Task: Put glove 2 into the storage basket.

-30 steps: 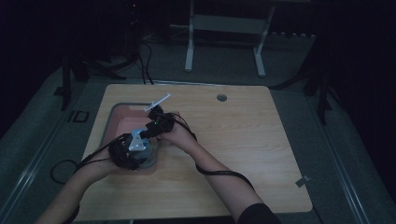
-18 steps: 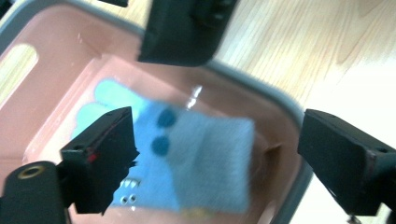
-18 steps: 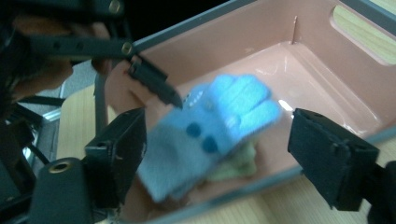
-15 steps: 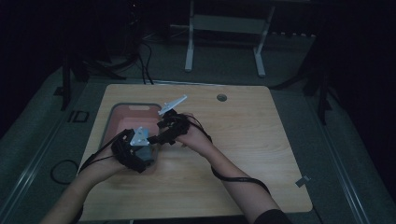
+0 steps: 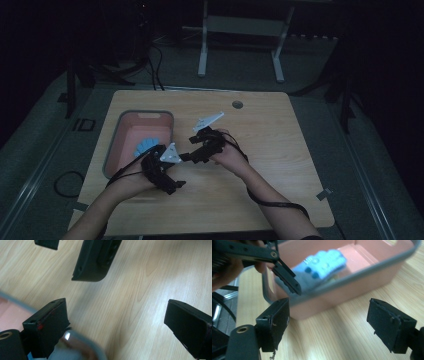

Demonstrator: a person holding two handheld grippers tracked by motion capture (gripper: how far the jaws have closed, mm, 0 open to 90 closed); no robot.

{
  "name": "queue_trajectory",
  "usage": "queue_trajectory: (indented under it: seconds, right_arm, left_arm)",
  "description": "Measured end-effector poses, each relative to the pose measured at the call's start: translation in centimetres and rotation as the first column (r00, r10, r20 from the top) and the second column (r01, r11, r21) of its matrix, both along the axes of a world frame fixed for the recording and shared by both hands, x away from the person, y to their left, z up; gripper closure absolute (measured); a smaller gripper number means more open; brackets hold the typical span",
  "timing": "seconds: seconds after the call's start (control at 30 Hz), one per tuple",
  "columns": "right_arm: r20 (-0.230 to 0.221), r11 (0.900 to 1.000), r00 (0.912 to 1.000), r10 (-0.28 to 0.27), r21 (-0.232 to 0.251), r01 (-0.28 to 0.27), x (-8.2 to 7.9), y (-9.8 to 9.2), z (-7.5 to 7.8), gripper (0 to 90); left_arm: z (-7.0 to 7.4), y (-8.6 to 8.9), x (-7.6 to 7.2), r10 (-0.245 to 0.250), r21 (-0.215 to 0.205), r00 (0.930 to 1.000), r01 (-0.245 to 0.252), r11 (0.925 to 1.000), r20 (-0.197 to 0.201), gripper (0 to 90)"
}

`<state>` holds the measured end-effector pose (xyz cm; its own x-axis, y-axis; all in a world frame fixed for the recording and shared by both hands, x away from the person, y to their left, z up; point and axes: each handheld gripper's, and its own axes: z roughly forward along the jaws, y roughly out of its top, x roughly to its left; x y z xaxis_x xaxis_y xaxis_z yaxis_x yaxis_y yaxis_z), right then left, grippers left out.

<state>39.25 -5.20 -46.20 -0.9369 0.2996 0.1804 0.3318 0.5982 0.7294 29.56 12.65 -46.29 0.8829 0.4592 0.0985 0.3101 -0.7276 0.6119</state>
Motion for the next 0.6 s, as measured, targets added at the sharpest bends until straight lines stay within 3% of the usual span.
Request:
queue_trajectory:
  seconds: [0.13,0.33,0.6]
  right_arm:
    - [0.04,1.0,0.999,-0.018,-0.009,0.018,-0.5,-1.5,-0.8,18.7]
    - [0.021,0.999,0.9992,-0.035,-0.021,0.035,-0.7,-3.4,-2.2,18.6]
    - [0.036,0.999,0.9982,-0.047,-0.022,0.048,-1.3,-5.4,-3.5,18.3]
  left_arm:
    - [-0.2,-1.4,-0.3,-0.045,0.008,0.9989,0.045,0.9989,-0.015,5.7]
    - [-0.9,-3.1,-0.4,-0.077,0.003,0.9968,0.077,0.997,-0.024,5.7]
    - [-1.8,-4.5,-0.8,-0.11,-0.016,0.9935,0.11,0.9938,-0.03,5.7]
